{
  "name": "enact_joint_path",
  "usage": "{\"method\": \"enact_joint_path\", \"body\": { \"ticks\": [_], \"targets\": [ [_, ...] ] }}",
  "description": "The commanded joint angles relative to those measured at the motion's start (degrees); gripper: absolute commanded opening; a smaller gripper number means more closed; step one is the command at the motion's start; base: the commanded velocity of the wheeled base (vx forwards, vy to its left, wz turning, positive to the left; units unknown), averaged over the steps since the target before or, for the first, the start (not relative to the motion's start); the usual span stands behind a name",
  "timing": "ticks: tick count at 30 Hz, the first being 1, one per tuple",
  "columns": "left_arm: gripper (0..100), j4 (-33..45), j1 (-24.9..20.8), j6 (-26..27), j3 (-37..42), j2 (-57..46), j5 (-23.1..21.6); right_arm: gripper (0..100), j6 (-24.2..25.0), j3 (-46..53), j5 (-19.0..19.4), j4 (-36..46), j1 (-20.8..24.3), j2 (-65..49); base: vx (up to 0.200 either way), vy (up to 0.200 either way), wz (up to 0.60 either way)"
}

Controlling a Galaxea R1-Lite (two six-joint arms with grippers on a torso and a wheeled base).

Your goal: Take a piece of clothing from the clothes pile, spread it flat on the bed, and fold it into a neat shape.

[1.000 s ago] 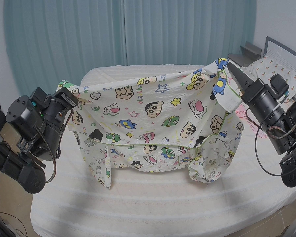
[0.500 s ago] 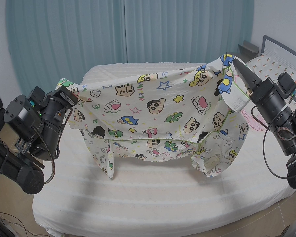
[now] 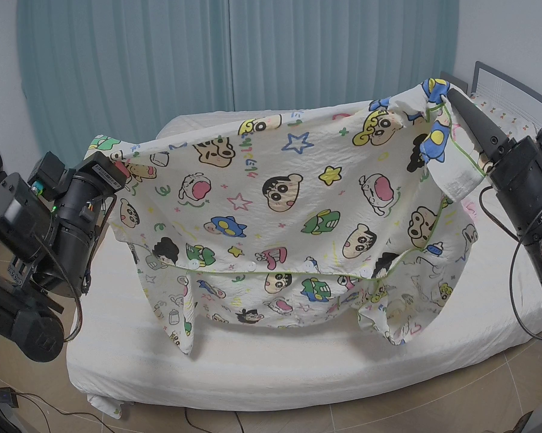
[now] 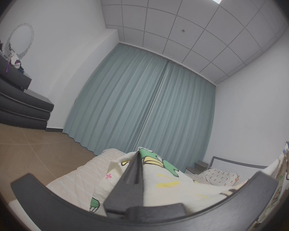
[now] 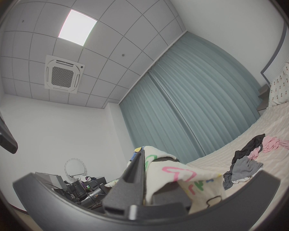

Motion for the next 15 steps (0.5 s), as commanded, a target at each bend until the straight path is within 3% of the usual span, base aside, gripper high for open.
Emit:
{"method": "enact_joint_path", "body": {
  "ticks": [1, 7, 15],
  "targets": [
    [0, -1.0, -0.5, 0.3, 1.2, -3.0, 0.0, 0, -0.3, 0.4, 0.3, 2.1, 1.6, -4.6, 0.0, 0.0, 0.0],
    [0, -1.0, -0.5, 1.1, 2.4, -3.5, -0.1, 0, -0.4, 0.6, 1.3, 9.1, 1.8, -9.0, 0.0, 0.0, 0.0],
    [0, -1.0, -0.1, 3.7, 4.4, -1.5, -0.5, 0, 0.9, -0.3, 1.8, 12.2, -3.3, -4.5, 0.0, 0.0, 0.0]
  ]
}}
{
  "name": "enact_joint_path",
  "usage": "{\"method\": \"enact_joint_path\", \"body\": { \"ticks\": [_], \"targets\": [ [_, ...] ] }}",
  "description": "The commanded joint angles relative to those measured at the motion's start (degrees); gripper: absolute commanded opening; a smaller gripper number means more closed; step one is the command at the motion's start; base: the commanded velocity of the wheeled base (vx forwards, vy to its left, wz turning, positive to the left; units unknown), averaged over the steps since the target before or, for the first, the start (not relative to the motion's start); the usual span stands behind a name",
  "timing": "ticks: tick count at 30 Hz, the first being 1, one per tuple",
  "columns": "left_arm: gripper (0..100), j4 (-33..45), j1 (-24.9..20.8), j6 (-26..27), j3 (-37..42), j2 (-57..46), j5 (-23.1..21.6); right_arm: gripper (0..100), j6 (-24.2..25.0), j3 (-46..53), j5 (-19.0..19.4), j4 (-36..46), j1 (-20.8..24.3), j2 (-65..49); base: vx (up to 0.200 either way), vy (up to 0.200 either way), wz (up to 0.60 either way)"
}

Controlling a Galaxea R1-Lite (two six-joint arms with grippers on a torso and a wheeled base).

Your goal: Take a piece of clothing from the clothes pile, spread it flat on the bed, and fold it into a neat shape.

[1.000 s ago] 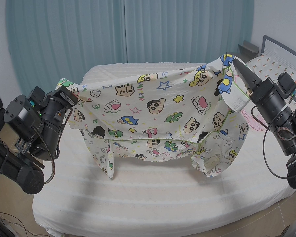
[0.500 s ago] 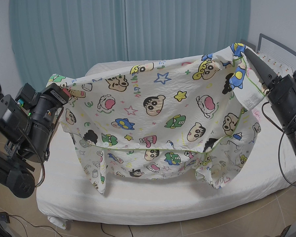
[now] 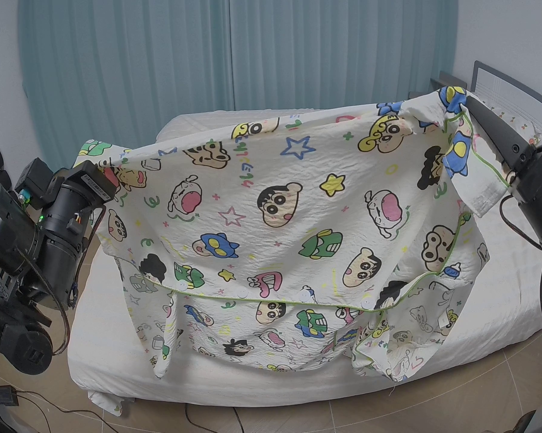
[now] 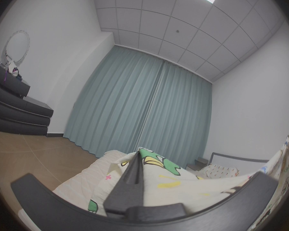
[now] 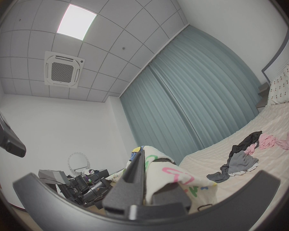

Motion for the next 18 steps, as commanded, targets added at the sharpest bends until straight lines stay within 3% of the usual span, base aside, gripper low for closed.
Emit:
{"method": "enact_joint_path", "body": {
  "ticks": [1, 4, 13, 18],
  "targets": [
    [0, -1.0, 0.4, 0.2, 0.4, 1.9, -0.1, 0, 0.5, -0.4, 0.1, 0.2, -2.7, 3.3, 0.0, 0.0, 0.0],
    [0, -1.0, 0.5, 0.0, 0.4, 5.2, 0.0, 0, 0.6, -0.5, 0.2, -0.1, -4.8, 7.5, 0.0, 0.0, 0.0],
    [0, -1.0, 0.5, -0.4, -0.4, 11.8, 0.2, 0, 0.5, -0.6, -0.2, -0.6, -5.4, 14.6, 0.0, 0.0, 0.0],
    [0, -1.0, 1.9, -2.7, -4.7, 18.3, 0.0, 0, 0.6, -2.1, -0.2, -1.4, -9.2, 21.5, 0.0, 0.0, 0.0]
  ]
}}
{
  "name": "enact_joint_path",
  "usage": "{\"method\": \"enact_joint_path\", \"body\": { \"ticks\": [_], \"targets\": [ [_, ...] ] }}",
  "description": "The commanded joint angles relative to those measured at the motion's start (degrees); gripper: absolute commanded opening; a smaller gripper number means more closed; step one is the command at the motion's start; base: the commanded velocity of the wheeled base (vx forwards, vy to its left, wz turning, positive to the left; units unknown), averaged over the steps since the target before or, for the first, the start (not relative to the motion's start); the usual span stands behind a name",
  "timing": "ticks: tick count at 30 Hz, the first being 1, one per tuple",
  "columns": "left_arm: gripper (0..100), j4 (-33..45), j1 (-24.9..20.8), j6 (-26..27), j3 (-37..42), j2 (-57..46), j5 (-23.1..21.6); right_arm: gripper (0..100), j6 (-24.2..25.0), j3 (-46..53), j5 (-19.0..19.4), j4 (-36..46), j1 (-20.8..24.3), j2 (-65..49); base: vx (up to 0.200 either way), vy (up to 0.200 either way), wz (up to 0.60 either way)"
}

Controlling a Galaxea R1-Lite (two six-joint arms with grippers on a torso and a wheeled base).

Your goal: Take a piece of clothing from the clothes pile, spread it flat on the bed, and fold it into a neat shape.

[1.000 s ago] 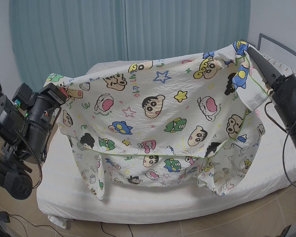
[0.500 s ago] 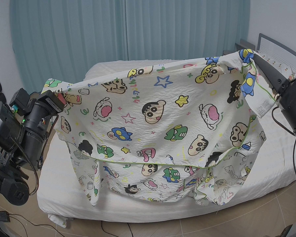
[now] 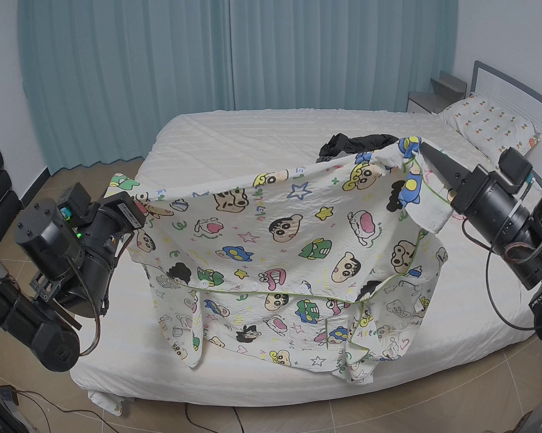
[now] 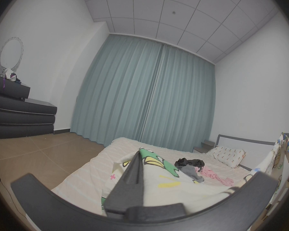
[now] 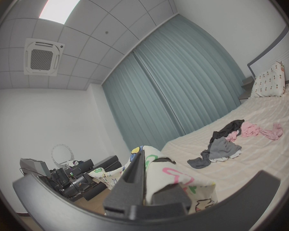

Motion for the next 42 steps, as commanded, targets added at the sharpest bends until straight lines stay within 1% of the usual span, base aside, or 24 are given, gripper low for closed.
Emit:
{"method": "enact_joint_path", "body": {
  "ticks": [1, 2, 4, 11, 13, 18, 19, 21, 24, 25, 26, 29, 31, 32, 35, 36, 37, 39, 41, 42],
  "targets": [
    [0, -1.0, 1.2, -1.4, -3.5, 6.9, -0.1, 0, 0.0, -1.4, -0.1, -0.8, -3.1, 7.6, 0.0, 0.0, 0.0],
    [0, -1.0, 1.9, -1.7, -6.5, 8.8, -0.1, 0, 0.0, -3.7, -0.2, -1.6, -4.8, 10.6, 0.0, 0.0, 0.0],
    [0, -1.0, 2.1, -1.7, -7.8, 9.7, -0.1, 0, 0.0, -5.1, -0.2, -2.3, -5.7, 12.3, 0.0, 0.0, 0.0],
    [0, -1.0, 2.2, -1.9, -7.5, 11.2, -0.5, 0, 0.0, -5.7, -0.2, -2.5, -6.1, 13.8, 0.0, 0.0, 0.0],
    [0, -1.0, 2.4, -1.8, -7.7, 12.5, -1.2, 0, 0.1, -6.7, -0.2, -2.5, -6.1, 14.5, 0.0, 0.0, 0.0],
    [0, -1.0, 2.7, -1.6, -8.8, 15.4, -2.6, 0, 0.0, -8.4, -0.4, -2.5, -6.1, 16.6, 0.2, 0.0, 0.0],
    [0, -1.0, 2.9, -1.0, -10.1, 17.4, -2.9, 0, 0.0, -9.5, -0.7, -2.7, -6.1, 18.5, 0.2, 0.0, 0.0],
    [0, 0.7, 2.9, -0.5, -12.1, 18.7, -3.2, 0, 0.0, -10.9, -1.1, -2.7, -6.1, 19.8, 0.2, 0.0, 0.0],
    [0, 6.7, 3.6, -0.6, -17.4, 20.1, -3.2, 0, -0.1, -13.7, -1.7, -2.6, -6.6, 22.9, 0.2, 0.0, 0.0],
    [0, 6.7, 3.6, -0.6, -17.4, 20.1, -3.2, 0, -0.1, -13.7, -1.7, -2.6, -6.6, 22.9, 0.2, 0.0, 0.0],
    [0, 9.9, 4.1, -0.6, -20.3, 21.1, -3.2, 0, -0.1, -15.3, -1.5, -2.5, -7.5, 24.9, 0.2, 0.0, 0.0],
    [0, 12.5, 4.3, -0.6, -23.4, 23.4, -3.2, 0, -0.1, -17.6, -1.6, -2.6, -8.6, 28.7, 0.2, 0.0, 0.0],
    [0, 13.1, 4.4, -0.6, -24.1, 24.1, -3.2, 0, -0.1, -18.3, -1.5, -2.6, -8.8, 29.6, 0.2, 0.0, 0.0],
    [0, 15.1, 4.5, -0.6, -26.3, 26.2, -3.2, 0, -0.1, -20.2, -1.3, -2.5, -9.5, 32.6, 0.2, 0.0, 0.0],
    [0, 18.7, 4.5, -0.5, -29.8, 28.9, -3.2, 0, -0.2, -22.0, -1.5, -2.0, -10.0, 36.8, 0.2, 0.0, 0.0],
    [0, 18.7, 4.5, -0.5, -29.8, 28.9, -3.2, 0, -0.2, -22.0, -1.5, -2.0, -10.0, 36.8, 0.2, 0.0, 0.0],
    [0, 22.2, 4.5, -0.6, -32.6, 31.1, -3.2, 0, -0.1, -23.4, -1.3, -1.8, -10.2, 39.1, 0.2, 0.0, 0.0],
    [0, 25.8, 4.5, -0.6, -35.9, 33.5, -3.2, 0, -0.1, -25.2, -1.2, -1.7, -10.2, 42.2, 0.2, 0.0, 0.0],
    [0, 26.6, 4.5, -0.6, -36.7, 33.9, -3.2, 0, -0.1, -25.7, -1.2, -1.7, -10.2, 42.9, 0.2, 0.0, 0.0],
    [0, 29.7, 4.6, -0.6, -40.7, 36.4, -3.2, 0, -0.1, -27.5, -1.4, -1.6, -10.2, 46.1, 0.2, 0.0, 0.0]
  ]
}}
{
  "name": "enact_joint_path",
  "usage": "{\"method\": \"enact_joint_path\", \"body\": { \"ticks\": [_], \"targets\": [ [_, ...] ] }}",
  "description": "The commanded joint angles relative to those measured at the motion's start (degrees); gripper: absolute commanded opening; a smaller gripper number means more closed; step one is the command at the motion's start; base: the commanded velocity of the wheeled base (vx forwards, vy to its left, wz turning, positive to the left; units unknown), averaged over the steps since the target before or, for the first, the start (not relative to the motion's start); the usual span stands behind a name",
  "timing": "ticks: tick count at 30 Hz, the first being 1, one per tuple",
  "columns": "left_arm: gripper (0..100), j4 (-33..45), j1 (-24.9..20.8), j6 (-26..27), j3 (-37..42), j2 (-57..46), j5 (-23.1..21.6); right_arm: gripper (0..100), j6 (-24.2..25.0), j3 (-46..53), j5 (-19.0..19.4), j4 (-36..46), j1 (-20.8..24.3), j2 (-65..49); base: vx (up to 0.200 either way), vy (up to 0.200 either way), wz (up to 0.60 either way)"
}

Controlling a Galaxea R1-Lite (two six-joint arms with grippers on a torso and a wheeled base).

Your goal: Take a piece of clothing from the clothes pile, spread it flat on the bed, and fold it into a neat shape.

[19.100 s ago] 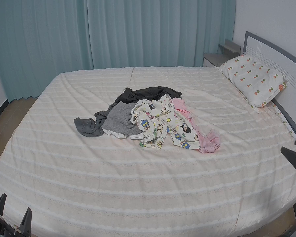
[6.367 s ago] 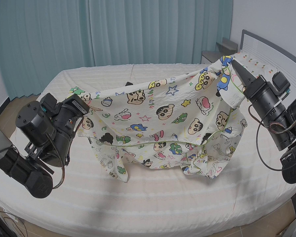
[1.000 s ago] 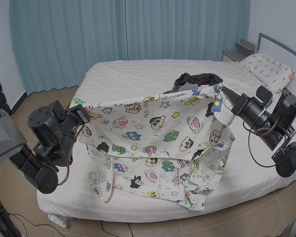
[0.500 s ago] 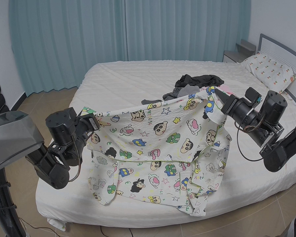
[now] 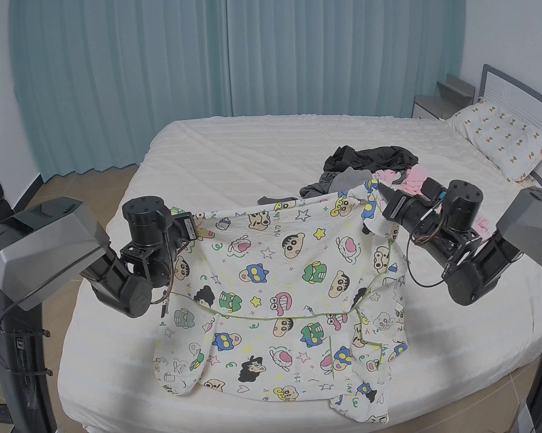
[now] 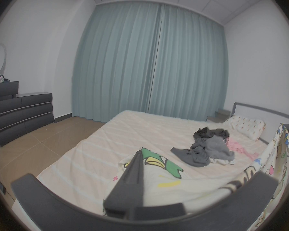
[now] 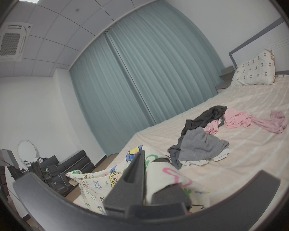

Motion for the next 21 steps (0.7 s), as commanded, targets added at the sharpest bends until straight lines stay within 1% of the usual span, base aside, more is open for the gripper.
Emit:
{"method": "enact_joint_path", "body": {
  "ticks": [1, 3, 4, 5, 7, 11, 12, 16, 17, 18, 20, 21],
  "targets": [
    [0, 5.6, 0.2, -0.1, -8.7, 8.4, 0.1, 0, 0.0, -4.9, 0.1, 0.2, -0.4, 10.4, 0.2, 0.0, 0.0],
    [0, 9.2, 0.4, -0.1, -12.2, 10.9, 0.1, 0, 0.6, -6.0, 0.3, 0.7, -0.1, 12.5, 0.2, 0.0, 0.0],
    [0, 9.2, 0.4, -0.1, -12.2, 10.9, 0.1, 0, 0.6, -6.0, 0.3, 0.7, -0.1, 12.5, 0.2, 0.0, 0.0],
    [0, 10.6, 0.4, -0.2, -14.2, 12.9, 0.1, 0, 2.0, -6.7, 0.5, 1.1, 0.2, 13.9, 0.2, 0.0, 0.0],
    [0, 10.9, 0.5, -0.2, -15.3, 14.9, 0.1, 0, 3.3, -7.5, 0.5, 2.0, 0.3, 15.1, 0.2, 0.0, 0.0],
    [0, 10.9, 0.9, -0.2, -15.9, 18.2, 0.1, 0, 5.6, -8.6, 0.5, 5.0, 0.1, 17.2, 0.0, 0.0, 0.0],
    [0, 10.8, 0.9, -0.3, -16.0, 18.8, 0.1, 100, 6.2, -9.3, 0.5, 5.0, -0.1, 17.7, 0.0, 0.0, 0.0],
    [0, 10.8, 1.5, -0.5, -17.3, 20.5, 0.1, 100, 7.9, -9.4, 0.7, 5.5, -0.2, 18.1, 0.0, 0.0, 0.0],
    [100, 10.8, 1.5, -0.5, -17.3, 20.5, 0.1, 100, 7.9, -9.4, 0.7, 5.5, -0.2, 18.1, 0.0, 0.0, 0.0],
    [100, 10.9, 1.5, -1.4, -18.7, 21.3, 0.1, 100, 9.3, -9.5, 1.7, 5.4, -0.1, 18.8, 0.0, 0.0, 0.0],
    [100, 10.8, 1.5, -2.0, -19.8, 21.9, 0.1, 100, 11.3, -10.3, 2.0, 5.4, -0.1, 19.0, 0.0, 0.0, 0.0],
    [100, 10.8, 1.5, -2.0, -19.9, 22.0, 0.1, 100, 11.5, -10.3, 2.0, 5.4, -0.1, 19.1, 0.0, 0.0, 0.0]
  ]
}}
